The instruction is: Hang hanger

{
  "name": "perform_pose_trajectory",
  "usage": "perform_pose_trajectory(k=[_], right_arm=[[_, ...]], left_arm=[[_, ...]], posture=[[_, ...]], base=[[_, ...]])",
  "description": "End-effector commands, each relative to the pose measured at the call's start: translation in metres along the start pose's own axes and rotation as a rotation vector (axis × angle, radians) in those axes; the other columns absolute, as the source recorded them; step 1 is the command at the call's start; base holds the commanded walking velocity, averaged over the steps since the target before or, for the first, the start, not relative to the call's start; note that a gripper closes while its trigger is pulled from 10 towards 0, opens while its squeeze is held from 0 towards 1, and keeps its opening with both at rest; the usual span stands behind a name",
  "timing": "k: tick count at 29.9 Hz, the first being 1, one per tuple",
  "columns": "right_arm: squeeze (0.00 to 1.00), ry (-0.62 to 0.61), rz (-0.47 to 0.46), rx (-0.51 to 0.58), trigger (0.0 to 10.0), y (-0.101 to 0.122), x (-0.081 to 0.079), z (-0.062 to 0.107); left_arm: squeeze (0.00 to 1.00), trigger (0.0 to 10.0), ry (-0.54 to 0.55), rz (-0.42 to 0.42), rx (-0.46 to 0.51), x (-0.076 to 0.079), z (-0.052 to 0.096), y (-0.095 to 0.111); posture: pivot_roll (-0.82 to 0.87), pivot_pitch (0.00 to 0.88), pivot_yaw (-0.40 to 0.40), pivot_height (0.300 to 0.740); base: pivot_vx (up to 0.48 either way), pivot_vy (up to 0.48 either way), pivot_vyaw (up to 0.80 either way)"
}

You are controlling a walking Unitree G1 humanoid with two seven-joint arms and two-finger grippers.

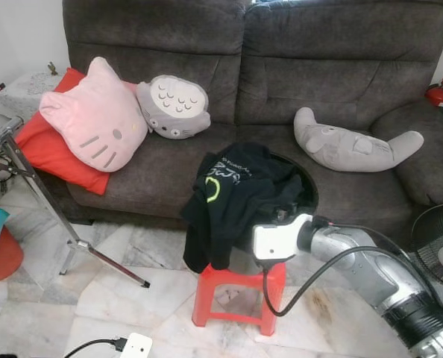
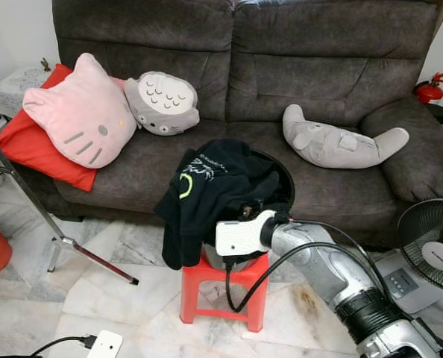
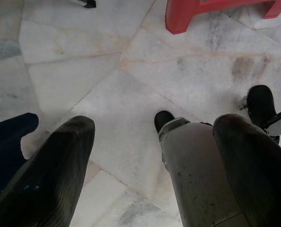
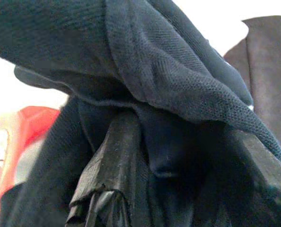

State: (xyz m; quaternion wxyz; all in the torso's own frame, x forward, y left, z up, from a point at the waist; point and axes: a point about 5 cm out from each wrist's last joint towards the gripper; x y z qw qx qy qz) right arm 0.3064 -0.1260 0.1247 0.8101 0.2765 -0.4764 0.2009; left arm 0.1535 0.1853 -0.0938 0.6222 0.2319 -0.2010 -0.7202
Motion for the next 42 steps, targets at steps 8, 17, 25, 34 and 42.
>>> perform_pose_trajectory(k=[8, 17, 25, 34, 42], right_arm=[[0.0, 0.057, 0.0, -0.019, 10.0, -0.008, -0.014, 0.002], [0.0, -0.003, 0.007, -0.054, 10.0, -0.014, -0.011, -0.001], [0.0, -0.055, 0.057, -0.055, 10.0, -0.014, 0.001, -0.003], [0.0, -0.091, 0.093, -0.011, 10.0, -0.005, 0.013, -0.009], [0.0, -0.037, 0.074, 0.012, 10.0, -0.005, 0.006, -0.01]], left_arm=[[0.0, 10.0, 0.009, -0.009, -0.015, -0.001, 0.001, -0.005], [0.0, 10.0, 0.013, -0.007, -0.005, -0.001, 0.001, -0.003], [0.0, 10.0, 0.019, -0.007, -0.004, -0.002, 0.001, -0.003], [0.0, 10.0, 0.018, -0.009, -0.002, -0.002, 0.001, -0.003], [0.0, 10.0, 0.014, -0.008, -0.002, -0.001, 0.001, -0.002]], posture=[[-0.05, 0.0, -0.009, 0.74], [-0.05, 0.0, -0.008, 0.74], [-0.05, 0.0, -0.007, 0.74], [-0.05, 0.0, -0.01, 0.74], [-0.05, 0.0, -0.011, 0.74]], base=[[0.0, 0.0, 0.0], [0.0, 0.0, 0.0], [0.0, 0.0, 0.0], [0.0, 0.0, 0.0], [0.0, 0.0, 0.0]])
Point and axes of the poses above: a point about 5 cm out from each wrist's last joint towards the gripper, its own z axis pointing back from the gripper into the wrist, its own y axis along the axis of the wrist's last joint, x = y × z, and after that the axes turned 8 degrees about z, right-handed
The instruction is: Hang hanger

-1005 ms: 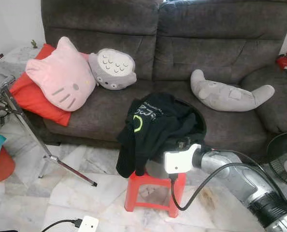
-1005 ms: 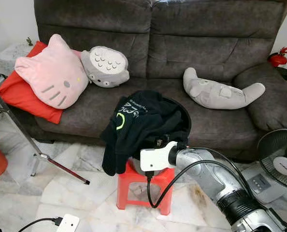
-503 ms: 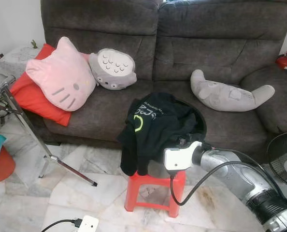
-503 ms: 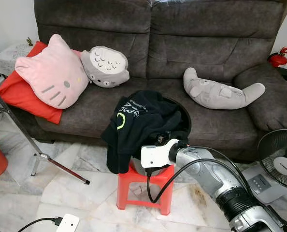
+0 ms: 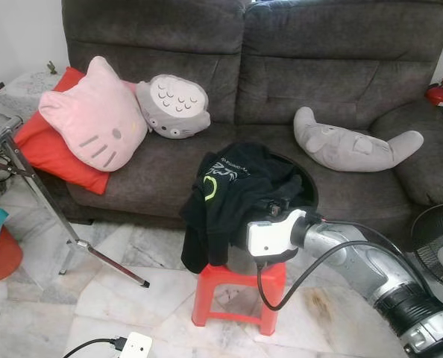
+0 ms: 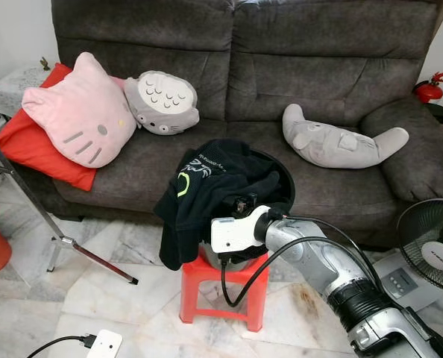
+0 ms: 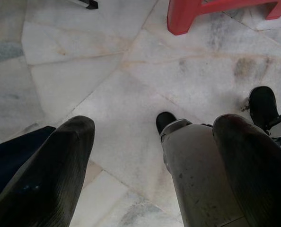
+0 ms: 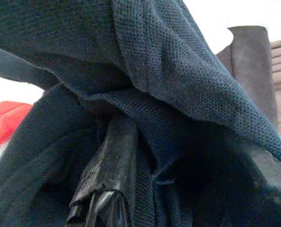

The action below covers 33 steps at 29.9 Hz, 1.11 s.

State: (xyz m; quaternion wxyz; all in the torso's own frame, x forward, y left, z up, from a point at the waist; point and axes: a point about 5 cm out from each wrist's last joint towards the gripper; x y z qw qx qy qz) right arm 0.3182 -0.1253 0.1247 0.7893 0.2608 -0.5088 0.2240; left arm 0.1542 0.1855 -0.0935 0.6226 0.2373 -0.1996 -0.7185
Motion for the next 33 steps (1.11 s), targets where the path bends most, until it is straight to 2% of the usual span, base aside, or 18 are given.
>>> perform_pose_trajectory(k=[1, 10, 21, 26, 33], right_arm=[[0.0, 0.021, 0.0, 0.018, 10.0, 0.002, 0.0, -0.002], [0.0, -0.019, 0.032, 0.059, 10.0, 0.006, 0.011, -0.003], [0.0, 0.016, 0.006, 0.081, 10.0, 0.009, 0.014, 0.0], [0.0, 0.056, 0.008, 0.067, 10.0, 0.006, 0.016, 0.005], [0.0, 0.05, 0.026, 0.061, 10.0, 0.005, 0.022, 0.006]], left_arm=[[0.0, 10.0, 0.003, -0.008, -0.007, -0.001, 0.001, -0.003], [0.0, 10.0, 0.001, -0.008, -0.007, 0.0, 0.001, -0.003], [0.0, 10.0, -0.014, -0.009, -0.011, 0.002, 0.001, -0.004], [0.0, 10.0, -0.022, -0.009, -0.016, 0.002, 0.001, -0.005], [0.0, 10.0, -0.027, -0.009, -0.017, 0.003, 0.001, -0.005]], posture=[[-0.05, 0.0, -0.011, 0.74], [-0.05, 0.0, -0.01, 0.74], [-0.05, 0.0, -0.01, 0.74], [-0.05, 0.0, -0.007, 0.74], [-0.05, 0.0, -0.008, 0.74]], base=[[0.0, 0.0, 0.0], [0.0, 0.0, 0.0], [0.0, 0.0, 0.0], [0.0, 0.0, 0.0], [0.0, 0.0, 0.0]])
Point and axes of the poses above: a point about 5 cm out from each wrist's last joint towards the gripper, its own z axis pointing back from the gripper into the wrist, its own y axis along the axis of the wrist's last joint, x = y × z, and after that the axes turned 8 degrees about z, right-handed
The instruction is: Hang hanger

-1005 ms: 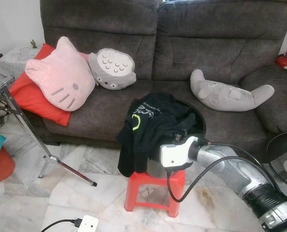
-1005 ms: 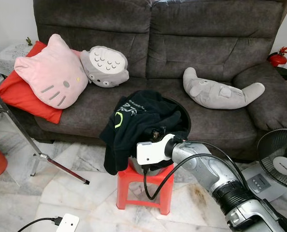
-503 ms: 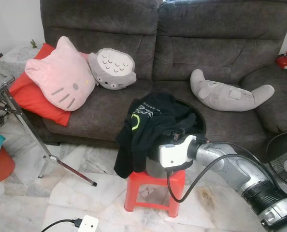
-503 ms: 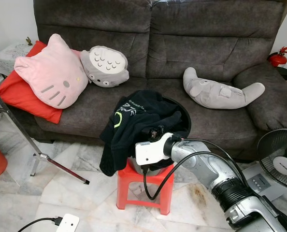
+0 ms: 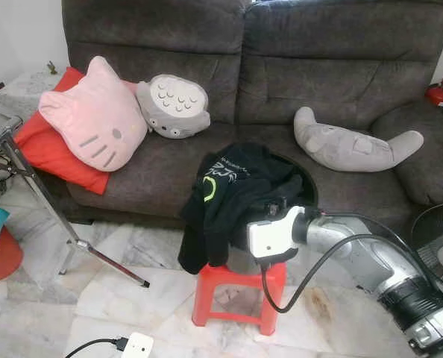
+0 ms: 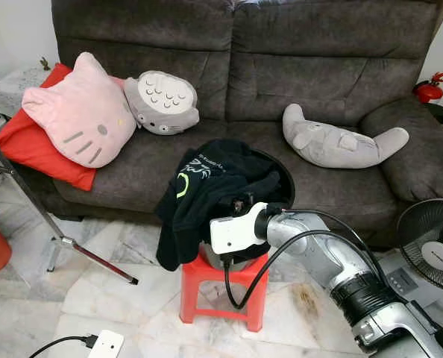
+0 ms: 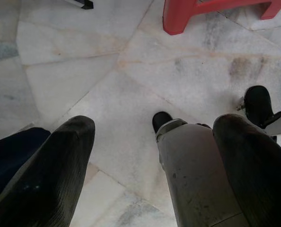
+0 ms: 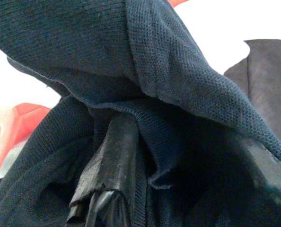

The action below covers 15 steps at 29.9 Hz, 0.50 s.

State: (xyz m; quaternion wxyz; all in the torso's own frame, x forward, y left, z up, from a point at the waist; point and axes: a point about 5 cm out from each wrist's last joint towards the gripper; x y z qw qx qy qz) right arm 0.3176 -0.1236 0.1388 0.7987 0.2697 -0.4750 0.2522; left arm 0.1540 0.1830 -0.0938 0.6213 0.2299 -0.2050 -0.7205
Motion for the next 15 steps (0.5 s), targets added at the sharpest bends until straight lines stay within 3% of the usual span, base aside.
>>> perform_pose_trajectory(k=[1, 15], right_arm=[[0.0, -0.023, 0.01, 0.009, 10.0, 0.002, 0.011, 0.004], [0.0, -0.02, 0.012, 0.025, 10.0, 0.005, 0.023, 0.01]], left_arm=[[0.0, 10.0, -0.01, -0.01, -0.016, 0.0, 0.001, -0.005], [0.0, 10.0, -0.016, -0.008, -0.019, 0.001, 0.001, -0.005]], posture=[[-0.05, 0.0, -0.008, 0.74], [-0.05, 0.0, -0.008, 0.74]], base=[[0.0, 0.0, 0.0], [0.0, 0.0, 0.0]])
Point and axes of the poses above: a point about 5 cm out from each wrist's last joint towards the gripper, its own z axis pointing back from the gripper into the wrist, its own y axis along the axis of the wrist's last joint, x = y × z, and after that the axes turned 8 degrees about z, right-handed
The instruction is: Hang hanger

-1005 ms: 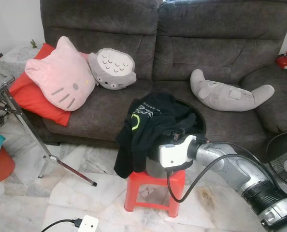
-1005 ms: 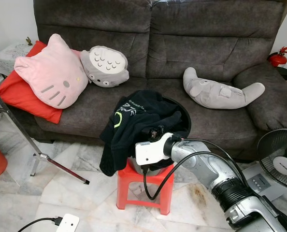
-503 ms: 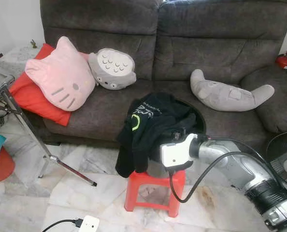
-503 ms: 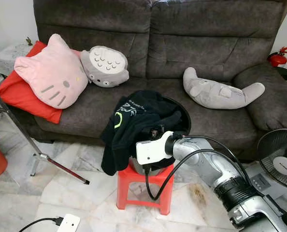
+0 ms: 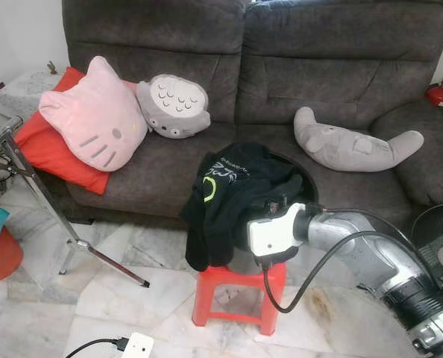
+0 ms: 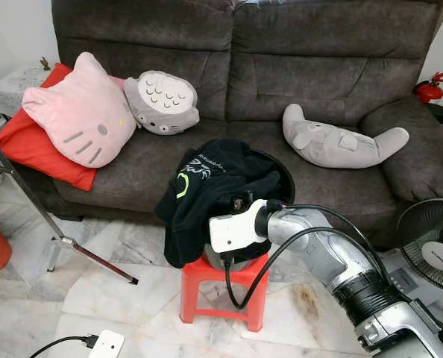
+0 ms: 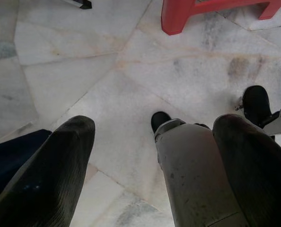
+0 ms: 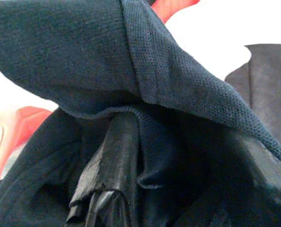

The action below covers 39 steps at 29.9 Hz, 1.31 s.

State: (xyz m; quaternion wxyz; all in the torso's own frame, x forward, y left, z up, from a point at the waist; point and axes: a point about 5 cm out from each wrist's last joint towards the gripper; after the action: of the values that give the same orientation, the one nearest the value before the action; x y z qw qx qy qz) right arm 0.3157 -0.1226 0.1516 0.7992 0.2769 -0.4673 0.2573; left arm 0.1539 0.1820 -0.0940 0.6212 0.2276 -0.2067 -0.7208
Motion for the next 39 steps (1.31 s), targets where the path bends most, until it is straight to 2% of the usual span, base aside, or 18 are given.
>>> perform_pose_trajectory(k=[1, 15, 20, 28, 29, 30, 31, 39], right_arm=[[0.0, -0.033, 0.016, 0.004, 10.0, 0.001, 0.012, 0.004], [0.0, -0.156, 0.087, -0.045, 10.0, -0.005, 0.025, 0.007], [0.0, -0.169, 0.05, -0.043, 10.0, -0.008, 0.013, 0.003], [0.0, -0.183, 0.015, -0.043, 10.0, -0.01, 0.003, -0.001], [0.0, -0.189, 0.008, -0.038, 9.6, -0.011, 0.002, -0.001], [0.0, -0.206, 0.003, -0.032, 3.6, -0.01, 0.001, -0.003], [0.0, -0.214, 0.006, -0.028, 0.0, -0.01, 0.001, -0.004], [0.0, -0.256, 0.002, 0.006, 0.0, -0.006, 0.004, -0.008]], left_arm=[[0.0, 10.0, -0.011, -0.009, -0.019, 0.001, 0.001, -0.005], [0.0, 10.0, -0.008, -0.009, -0.015, 0.001, 0.001, -0.005], [0.0, 10.0, -0.009, -0.01, -0.008, 0.002, 0.001, -0.003], [0.0, 10.0, -0.005, -0.012, -0.017, 0.001, 0.002, -0.006], [0.0, 10.0, -0.004, -0.012, -0.018, 0.0, 0.002, -0.006], [0.0, 10.0, -0.002, -0.011, -0.019, 0.0, 0.002, -0.007], [0.0, 10.0, -0.001, -0.011, -0.019, 0.0, 0.002, -0.007], [0.0, 10.0, -0.004, -0.009, -0.017, 0.002, 0.002, -0.008]], posture=[[-0.05, 0.0, -0.008, 0.74], [-0.05, 0.0, -0.007, 0.74], [-0.05, 0.0, -0.009, 0.74], [-0.05, 0.0, -0.006, 0.74], [-0.05, 0.0, -0.006, 0.74], [-0.05, 0.0, -0.006, 0.74], [-0.05, 0.0, -0.009, 0.74], [-0.05, 0.0, -0.009, 0.74]], base=[[0.0, 0.0, 0.0], [0.0, 0.0, 0.0], [0.0, 0.0, 0.0], [0.0, 0.0, 0.0], [0.0, 0.0, 0.0], [0.0, 0.0, 0.0], [0.0, 0.0, 0.0], [0.0, 0.0, 0.0]])
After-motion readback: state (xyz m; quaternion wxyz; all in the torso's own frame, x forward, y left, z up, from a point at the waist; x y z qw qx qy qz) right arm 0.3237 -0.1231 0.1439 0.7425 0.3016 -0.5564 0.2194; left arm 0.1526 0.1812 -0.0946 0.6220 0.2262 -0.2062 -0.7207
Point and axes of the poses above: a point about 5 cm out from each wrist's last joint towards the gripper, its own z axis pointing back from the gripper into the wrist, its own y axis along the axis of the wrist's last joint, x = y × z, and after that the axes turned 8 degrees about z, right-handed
